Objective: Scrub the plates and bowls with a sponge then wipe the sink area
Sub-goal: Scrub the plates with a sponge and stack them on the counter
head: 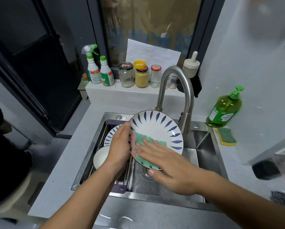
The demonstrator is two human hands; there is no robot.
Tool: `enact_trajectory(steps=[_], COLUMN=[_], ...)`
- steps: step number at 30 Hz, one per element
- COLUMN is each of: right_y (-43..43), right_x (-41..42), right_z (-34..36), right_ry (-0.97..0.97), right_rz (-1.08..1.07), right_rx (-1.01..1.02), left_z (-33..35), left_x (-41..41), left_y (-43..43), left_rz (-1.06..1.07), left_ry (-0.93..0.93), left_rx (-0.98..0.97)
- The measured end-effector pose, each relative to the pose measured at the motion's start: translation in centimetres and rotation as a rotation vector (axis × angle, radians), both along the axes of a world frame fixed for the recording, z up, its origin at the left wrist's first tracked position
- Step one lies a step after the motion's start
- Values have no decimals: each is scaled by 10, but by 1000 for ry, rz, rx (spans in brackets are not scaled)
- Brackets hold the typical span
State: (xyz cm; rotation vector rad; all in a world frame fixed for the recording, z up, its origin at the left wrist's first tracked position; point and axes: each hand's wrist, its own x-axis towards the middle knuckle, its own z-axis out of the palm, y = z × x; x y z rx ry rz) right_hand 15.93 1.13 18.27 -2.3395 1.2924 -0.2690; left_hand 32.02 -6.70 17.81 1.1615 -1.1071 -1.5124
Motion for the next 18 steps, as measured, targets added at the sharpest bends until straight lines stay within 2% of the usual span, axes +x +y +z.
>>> enact_trajectory(steps=[3, 5, 10, 13, 16, 18], right_y=[-3, -13, -37, -32, -18, -8], right_x=[5, 10, -7, -20, -26, -22], right_z=[3, 3, 6, 5, -7, -17], right_ry=[11, 93, 337, 409, 346, 206], right_rz=[-21, -37, -249, -346, -394, -403], right_rx=[-5, -63, -134, -108, -28, 9], left_z=[-6, -9, -10, -5, -2, -2], left_x=[-4, -6, 3, 11, 15, 12], left_y=[6, 11, 11, 2, -5, -8], left_rz=[-36, -44, -56, 32, 112, 160], left_ry=[8, 21, -77, -117, -115, -104], left_rx=[32, 45, -53, -84, -87, -70])
